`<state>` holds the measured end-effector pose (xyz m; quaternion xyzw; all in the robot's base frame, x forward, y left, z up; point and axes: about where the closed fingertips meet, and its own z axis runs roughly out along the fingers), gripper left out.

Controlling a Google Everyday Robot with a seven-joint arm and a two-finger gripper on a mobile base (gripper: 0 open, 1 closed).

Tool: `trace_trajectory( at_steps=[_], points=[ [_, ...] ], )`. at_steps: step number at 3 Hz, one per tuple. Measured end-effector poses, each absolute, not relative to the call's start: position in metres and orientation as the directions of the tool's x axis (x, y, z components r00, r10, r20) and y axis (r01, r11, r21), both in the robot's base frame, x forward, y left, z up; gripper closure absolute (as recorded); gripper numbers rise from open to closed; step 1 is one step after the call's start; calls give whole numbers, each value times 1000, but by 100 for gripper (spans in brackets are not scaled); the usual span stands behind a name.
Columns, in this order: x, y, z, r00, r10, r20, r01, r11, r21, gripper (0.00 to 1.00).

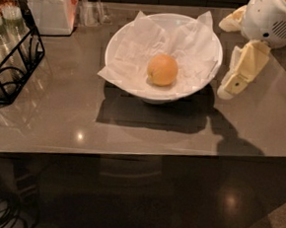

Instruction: Pick orange from white bowl

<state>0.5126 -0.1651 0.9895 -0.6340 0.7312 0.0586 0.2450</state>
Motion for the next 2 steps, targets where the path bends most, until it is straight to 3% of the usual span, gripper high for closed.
trace_trajectory(
  at_steps=[2],
  points=[
    [583,-101,1002,30,-813,-581,-982,86,-170,0]
  ],
)
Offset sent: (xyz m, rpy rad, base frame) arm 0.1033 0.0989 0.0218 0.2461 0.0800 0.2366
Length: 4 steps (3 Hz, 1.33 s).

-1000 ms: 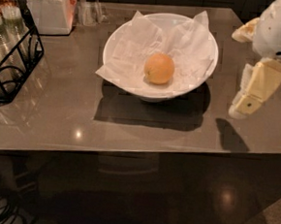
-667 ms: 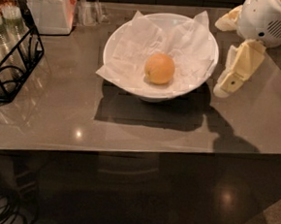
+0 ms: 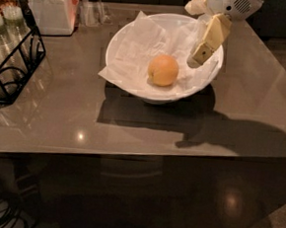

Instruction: Pick orange from white bowl

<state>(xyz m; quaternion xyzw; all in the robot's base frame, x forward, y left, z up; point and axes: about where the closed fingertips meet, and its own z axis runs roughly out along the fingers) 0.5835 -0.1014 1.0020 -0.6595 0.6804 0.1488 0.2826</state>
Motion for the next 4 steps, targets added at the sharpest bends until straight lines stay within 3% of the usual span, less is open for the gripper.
trace_trajectory(
  at_steps=[1,3,4],
  points=[
    [589,-99,1007,38,-807,-590,-978,92,-189,0],
    [595,-94,1003,39,-797,-603,-978,93,-186,42],
    [611,-80,987,50,-775,-630,-987,58,-149,39]
  ],
)
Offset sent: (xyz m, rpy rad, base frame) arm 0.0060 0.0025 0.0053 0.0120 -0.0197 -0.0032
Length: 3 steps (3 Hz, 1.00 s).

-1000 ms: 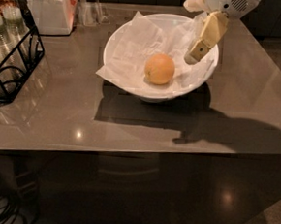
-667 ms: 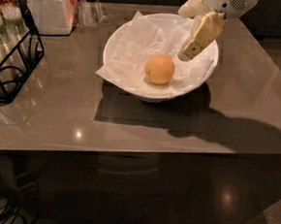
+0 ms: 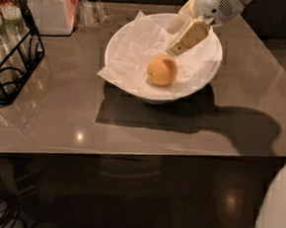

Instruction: Pick orange from white bowl

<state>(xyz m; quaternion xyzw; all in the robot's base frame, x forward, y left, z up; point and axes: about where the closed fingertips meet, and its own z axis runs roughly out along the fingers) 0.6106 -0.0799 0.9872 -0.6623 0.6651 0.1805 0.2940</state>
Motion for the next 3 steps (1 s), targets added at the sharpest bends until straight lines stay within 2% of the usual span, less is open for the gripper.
trace_trajectory(
  at_steps=[1,2,3],
  points=[
    [626,-65,966,49,-749,-660,-995,22,-98,18],
    [633,-61,948,20,-728,-685,-999,20,-50,13],
    [636,-62,931,-25,-712,-702,-999,35,0,14]
  ],
)
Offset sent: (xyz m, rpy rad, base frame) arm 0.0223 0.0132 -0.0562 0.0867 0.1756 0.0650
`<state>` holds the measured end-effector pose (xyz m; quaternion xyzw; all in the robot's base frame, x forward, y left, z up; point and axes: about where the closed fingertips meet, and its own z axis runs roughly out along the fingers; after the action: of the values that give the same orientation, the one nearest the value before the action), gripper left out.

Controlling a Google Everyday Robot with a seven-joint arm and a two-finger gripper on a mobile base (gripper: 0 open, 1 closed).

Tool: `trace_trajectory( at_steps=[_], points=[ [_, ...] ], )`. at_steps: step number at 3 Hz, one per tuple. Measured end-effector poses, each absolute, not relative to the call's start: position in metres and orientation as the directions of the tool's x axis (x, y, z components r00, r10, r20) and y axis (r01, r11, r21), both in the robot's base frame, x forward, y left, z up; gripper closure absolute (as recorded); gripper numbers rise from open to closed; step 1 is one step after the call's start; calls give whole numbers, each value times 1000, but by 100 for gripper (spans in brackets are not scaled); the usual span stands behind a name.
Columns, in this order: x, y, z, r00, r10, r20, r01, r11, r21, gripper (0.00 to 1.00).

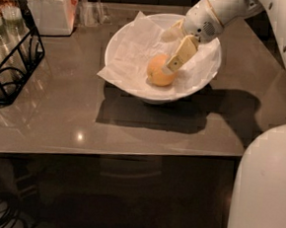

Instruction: Pick orange from white bowl

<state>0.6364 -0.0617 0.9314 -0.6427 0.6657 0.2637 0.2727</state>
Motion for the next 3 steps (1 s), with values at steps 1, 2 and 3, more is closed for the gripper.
trace_trajectory(
  at_steps=[1,2,3],
  points=[
    [640,-60,915,-65,-701,-710,-998,49,43,14],
    [643,-58,900,-97,-699,-709,-995,58,79,14],
    [644,-55,885,-124,-700,-703,-992,61,115,14]
  ],
)
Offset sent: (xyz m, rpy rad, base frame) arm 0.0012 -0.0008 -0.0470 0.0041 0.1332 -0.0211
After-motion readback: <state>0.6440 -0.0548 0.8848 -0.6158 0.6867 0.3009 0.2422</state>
